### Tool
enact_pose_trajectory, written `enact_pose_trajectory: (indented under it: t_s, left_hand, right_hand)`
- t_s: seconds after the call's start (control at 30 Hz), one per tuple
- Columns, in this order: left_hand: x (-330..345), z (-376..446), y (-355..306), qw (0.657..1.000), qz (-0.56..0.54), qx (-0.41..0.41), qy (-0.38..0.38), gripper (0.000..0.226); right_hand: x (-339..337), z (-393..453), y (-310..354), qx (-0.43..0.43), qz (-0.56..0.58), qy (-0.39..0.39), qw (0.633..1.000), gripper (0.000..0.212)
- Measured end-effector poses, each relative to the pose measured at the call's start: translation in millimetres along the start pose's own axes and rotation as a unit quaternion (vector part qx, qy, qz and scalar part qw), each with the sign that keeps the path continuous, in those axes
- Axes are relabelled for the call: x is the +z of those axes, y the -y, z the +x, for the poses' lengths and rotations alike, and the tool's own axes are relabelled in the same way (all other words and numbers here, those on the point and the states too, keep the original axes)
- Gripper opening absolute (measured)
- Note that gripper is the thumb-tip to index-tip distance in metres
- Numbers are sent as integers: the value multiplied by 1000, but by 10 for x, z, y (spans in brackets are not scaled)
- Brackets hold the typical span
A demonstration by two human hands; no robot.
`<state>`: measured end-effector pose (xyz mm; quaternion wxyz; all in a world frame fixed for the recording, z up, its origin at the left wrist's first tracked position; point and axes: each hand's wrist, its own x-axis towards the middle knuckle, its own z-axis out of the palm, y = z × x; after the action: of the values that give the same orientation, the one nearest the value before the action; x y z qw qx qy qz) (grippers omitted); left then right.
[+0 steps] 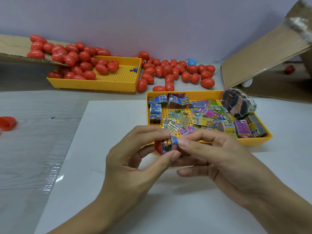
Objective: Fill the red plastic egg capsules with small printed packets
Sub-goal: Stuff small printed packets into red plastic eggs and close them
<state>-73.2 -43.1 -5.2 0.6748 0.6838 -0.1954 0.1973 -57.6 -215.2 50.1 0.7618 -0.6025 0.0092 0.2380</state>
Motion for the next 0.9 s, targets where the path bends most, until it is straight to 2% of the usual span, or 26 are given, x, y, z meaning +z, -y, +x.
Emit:
enact_pose_trajectory:
  t_s: [0.23, 0.3, 0.4, 0.57, 0.67, 0.77, 0.9]
  left_hand:
    - [18, 2, -6, 1000, 17, 22, 11, 32]
    - [21, -15, -16, 999, 18, 19, 18, 39]
    - [19, -22, -48, 1000, 10, -16, 4, 53]
    - [-3, 7, -128, 992, -41, -115, -37, 45]
    - [-4, 24, -130, 987, -71, -139, -31, 34]
    - [3, 34, -116, 989, -65, -128, -46, 19]
    - [20, 21, -95, 991, -77, -100, -47, 24]
  right_hand:
    - [22, -1, 25, 35, 17, 16, 999, 22]
    - [25, -4, 20, 18, 8, 8, 1000, 19]
    - [16, -9, 10, -61, -21, -10, 998, 20]
    - [-10, -30, -23, -232, -152, -47, 960, 25]
    - [-7, -33, -74, -279, -213, -24, 936, 27]
    - [-24, -19, -77, -274, -190, 1, 943, 29]
    - [-32, -14, -23, -248, -100, -5, 964, 22]
